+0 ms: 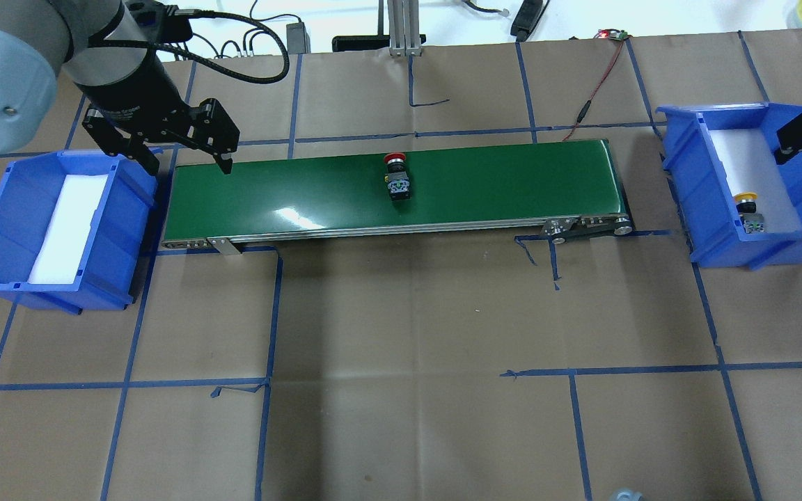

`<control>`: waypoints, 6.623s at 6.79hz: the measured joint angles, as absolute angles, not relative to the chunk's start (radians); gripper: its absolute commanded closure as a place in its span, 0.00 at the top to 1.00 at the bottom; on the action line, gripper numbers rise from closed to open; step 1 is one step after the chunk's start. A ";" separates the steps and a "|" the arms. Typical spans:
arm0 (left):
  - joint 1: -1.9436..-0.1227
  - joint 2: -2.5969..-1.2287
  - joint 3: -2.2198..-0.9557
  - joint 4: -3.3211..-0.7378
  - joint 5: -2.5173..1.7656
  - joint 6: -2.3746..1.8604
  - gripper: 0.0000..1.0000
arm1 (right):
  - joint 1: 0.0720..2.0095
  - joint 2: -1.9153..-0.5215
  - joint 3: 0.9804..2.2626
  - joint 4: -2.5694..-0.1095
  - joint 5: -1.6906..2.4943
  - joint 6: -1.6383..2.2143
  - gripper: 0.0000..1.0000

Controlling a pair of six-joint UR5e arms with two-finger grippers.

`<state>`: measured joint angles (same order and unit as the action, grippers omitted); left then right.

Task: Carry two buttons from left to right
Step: 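Set the yellow button on the bin foam and open the right gripper, then raise the right gripper out of the bin, then move the right gripper over the red button on the belt, then lower the right gripper onto the red-capped button and close on it, then lift the red button with the right gripper and carry it to the bin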

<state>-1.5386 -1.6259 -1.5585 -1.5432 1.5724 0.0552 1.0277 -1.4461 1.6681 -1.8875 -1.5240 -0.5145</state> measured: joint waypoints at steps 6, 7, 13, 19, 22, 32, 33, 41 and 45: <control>-1.539 -1.626 -1.560 -1.543 1.572 0.057 1.00 | 1.455 -1.485 1.541 -1.767 -1.547 -0.060 1.00; -1.539 -1.625 -1.560 -1.543 1.572 0.057 1.00 | 1.519 -1.483 1.541 -1.764 -1.548 0.006 1.00; -1.539 -1.625 -1.559 -1.543 1.572 0.057 1.00 | 1.569 -1.445 1.551 -1.765 -1.549 0.040 1.00; -1.539 -1.625 -1.559 -1.543 1.574 0.057 1.00 | 1.570 -1.424 1.552 -1.773 -1.559 0.037 1.00; -1.539 -1.625 -1.559 -1.543 1.574 0.057 1.00 | 1.571 -1.363 1.552 -1.784 -1.546 0.044 0.99; -1.537 -1.624 -1.559 -1.543 1.574 0.057 1.00 | 1.668 -1.116 1.555 -2.011 -1.543 0.127 0.99; -1.537 -1.625 -1.560 -1.543 1.574 0.057 1.00 | 1.665 -1.099 1.555 -2.011 -1.543 0.127 0.99; -1.538 -1.624 -1.560 -1.543 1.574 0.057 1.00 | 1.602 -1.147 1.553 -1.940 -1.564 0.112 0.04; -1.537 -1.623 -1.560 -1.543 1.574 0.057 1.00 | 1.405 -1.361 1.547 -1.830 -1.562 -0.029 0.05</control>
<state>-1.5371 -1.6234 -1.5596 -1.5432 1.5738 0.0567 1.4051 -1.3614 1.5469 -1.8299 -1.5624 -0.0289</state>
